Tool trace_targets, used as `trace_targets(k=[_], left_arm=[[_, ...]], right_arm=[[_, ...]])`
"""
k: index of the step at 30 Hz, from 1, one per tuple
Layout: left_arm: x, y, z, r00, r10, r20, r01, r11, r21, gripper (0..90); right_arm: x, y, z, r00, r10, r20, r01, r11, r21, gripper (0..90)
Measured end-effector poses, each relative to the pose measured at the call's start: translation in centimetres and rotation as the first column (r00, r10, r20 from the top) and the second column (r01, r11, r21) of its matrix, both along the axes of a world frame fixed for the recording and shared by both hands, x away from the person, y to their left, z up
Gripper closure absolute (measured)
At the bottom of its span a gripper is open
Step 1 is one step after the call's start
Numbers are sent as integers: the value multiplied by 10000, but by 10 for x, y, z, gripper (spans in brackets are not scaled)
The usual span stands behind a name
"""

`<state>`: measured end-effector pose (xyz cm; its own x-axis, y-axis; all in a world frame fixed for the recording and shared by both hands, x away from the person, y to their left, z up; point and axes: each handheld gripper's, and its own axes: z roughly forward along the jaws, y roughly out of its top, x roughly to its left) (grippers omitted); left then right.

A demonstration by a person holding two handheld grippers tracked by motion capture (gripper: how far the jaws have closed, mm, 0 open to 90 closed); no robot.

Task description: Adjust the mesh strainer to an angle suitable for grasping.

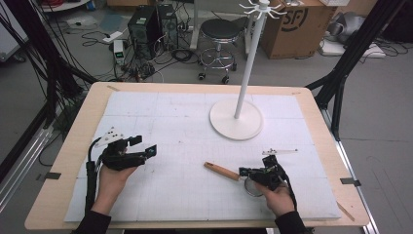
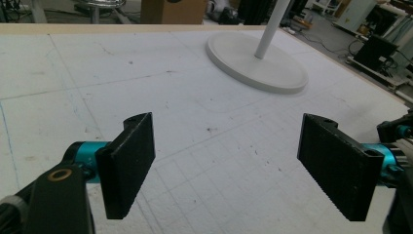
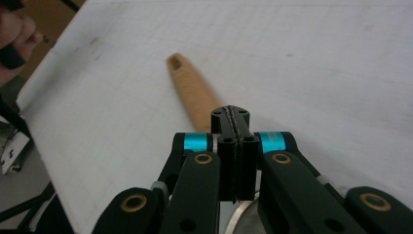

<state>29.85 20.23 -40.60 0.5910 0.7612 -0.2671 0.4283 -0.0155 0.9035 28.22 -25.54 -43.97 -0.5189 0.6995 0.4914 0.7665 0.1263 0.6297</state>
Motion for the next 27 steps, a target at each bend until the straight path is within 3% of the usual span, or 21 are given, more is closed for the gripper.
trace_targets(k=[3,6,10,18,27], left_arm=[[0,0,0,10000,1,-11,-1,10000,-27,221],[0,0,0,10000,-12,-26,12,10000,2,221],[0,0,0,10000,13,-14,-13,10000,-7,221],[0,1,0,10000,59,15,-59,10000,15,221],[0,1,0,10000,57,25,-57,10000,22,221]], right_arm=[[-5,16,1,9991,415,59,-415,9991,-14,900],[-8,33,0,9969,779,85,-775,9964,-342,900],[-7,45,-7,9946,1029,-104,-1033,9936,-466,900],[-7,58,-15,9930,1164,-204,-1175,9905,-720,900],[1,57,-16,9942,1016,-358,-1039,9921,-709,900]])
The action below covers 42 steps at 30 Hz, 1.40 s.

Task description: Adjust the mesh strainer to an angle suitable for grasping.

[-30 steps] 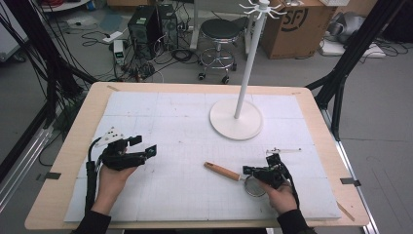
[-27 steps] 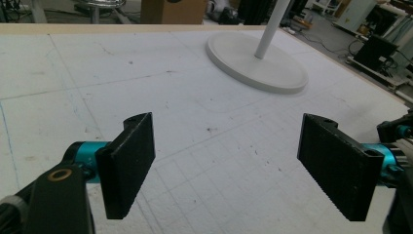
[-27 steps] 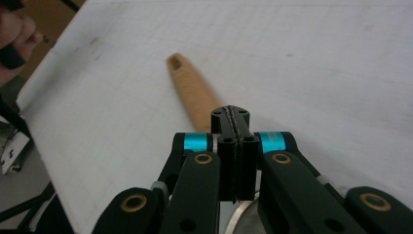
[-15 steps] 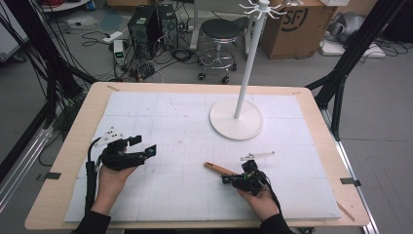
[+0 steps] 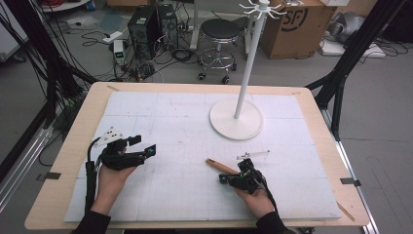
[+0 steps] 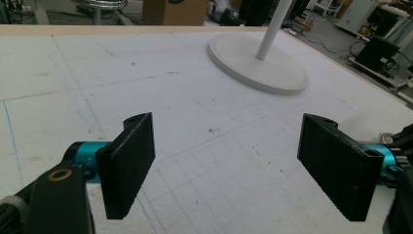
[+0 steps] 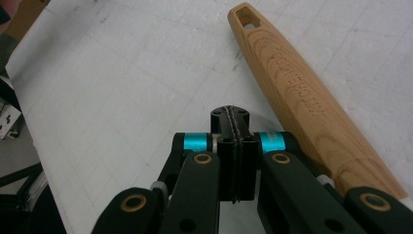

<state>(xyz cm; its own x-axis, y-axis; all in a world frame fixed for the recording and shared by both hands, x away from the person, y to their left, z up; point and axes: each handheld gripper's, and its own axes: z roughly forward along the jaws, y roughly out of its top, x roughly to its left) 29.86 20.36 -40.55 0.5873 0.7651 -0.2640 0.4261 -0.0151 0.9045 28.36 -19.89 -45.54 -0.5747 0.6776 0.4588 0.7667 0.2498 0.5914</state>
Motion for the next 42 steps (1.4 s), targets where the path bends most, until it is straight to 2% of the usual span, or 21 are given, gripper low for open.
trace_targets(k=[5,14,18,23,28,42], left_arm=[[0,0,0,10000,-34,6,34,10000,-50,221],[0,0,0,10000,-17,12,17,10000,-48,221],[0,-1,0,10000,-22,-6,22,10000,-51,221],[0,0,0,10000,-15,8,15,10000,-54,222],[0,0,0,10000,-49,-2,49,10000,-63,222],[-1,1,1,10000,28,0,-28,10000,-54,222]], right_arm=[[5,-1,1,10000,-57,-77,56,10000,-66,900],[13,-5,1,9972,-704,-254,704,9975,9,900],[14,-4,2,9926,-1052,-605,1050,9944,-76,900],[18,-1,6,9900,-1264,-627,1236,9912,-472,900],[25,-5,6,9849,-1554,-766,1523,9873,-446,900],[37,-16,8,9746,-2096,-794,2049,9768,-628,900]])
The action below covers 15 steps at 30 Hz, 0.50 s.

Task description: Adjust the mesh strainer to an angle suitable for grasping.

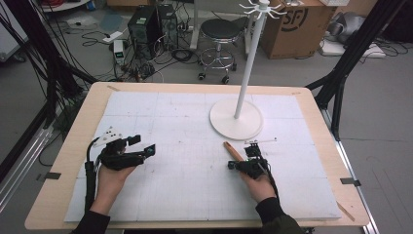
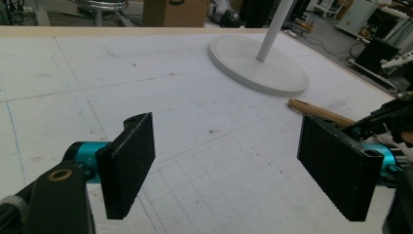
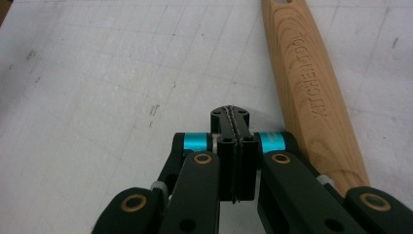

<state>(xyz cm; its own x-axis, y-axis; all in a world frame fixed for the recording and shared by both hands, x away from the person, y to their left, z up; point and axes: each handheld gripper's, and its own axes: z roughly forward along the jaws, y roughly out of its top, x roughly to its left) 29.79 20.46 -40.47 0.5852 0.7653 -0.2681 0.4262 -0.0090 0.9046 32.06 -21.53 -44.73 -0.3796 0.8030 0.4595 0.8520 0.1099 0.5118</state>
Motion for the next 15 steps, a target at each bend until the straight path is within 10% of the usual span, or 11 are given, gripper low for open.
trace_targets(k=[15], left_arm=[[0,0,0,10000,-1,13,1,10000,26,222]], right_arm=[[-14,-13,-1,9996,-205,207,205,9998,40,900]])
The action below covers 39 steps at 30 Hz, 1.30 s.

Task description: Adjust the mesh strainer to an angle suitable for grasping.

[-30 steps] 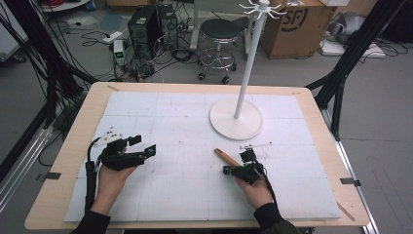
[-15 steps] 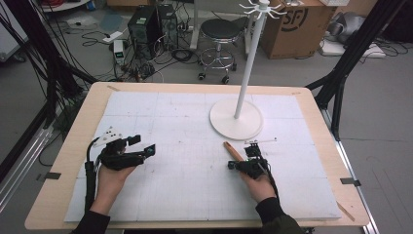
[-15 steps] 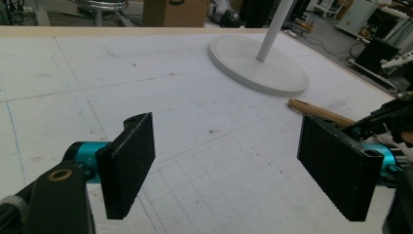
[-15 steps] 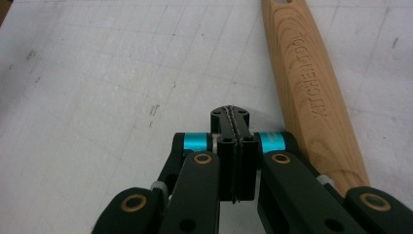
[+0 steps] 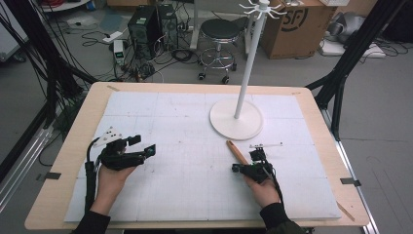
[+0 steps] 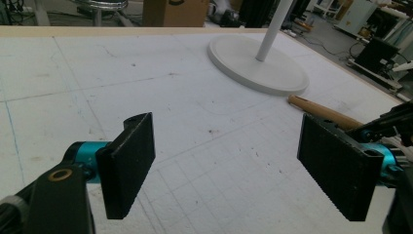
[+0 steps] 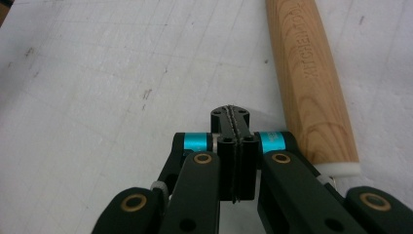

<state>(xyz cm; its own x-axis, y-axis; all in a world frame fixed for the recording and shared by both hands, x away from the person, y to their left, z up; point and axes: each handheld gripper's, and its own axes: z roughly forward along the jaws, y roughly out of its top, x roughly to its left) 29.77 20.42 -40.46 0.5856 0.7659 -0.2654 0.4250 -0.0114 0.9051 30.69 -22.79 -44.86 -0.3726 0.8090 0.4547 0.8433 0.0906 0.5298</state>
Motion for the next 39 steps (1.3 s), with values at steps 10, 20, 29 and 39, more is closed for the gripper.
trace_targets(k=[10,20,29,39], left_arm=[[0,-1,-1,10000,-54,-33,54,10000,-3,222],[1,-2,-1,10000,-63,-73,63,10000,41,222],[0,-2,-1,10000,-73,-50,73,10000,46,222],[1,-3,-2,9998,-156,-78,156,9998,92,225]], right_arm=[[-12,-18,0,9999,-115,-66,115,9999,36,900],[-15,-36,0,9996,-264,-48,264,9996,43,900],[-16,-47,0,9990,-443,-63,443,9990,-17,900],[-16,-61,0,9971,-761,63,761,9971,-17,900]])
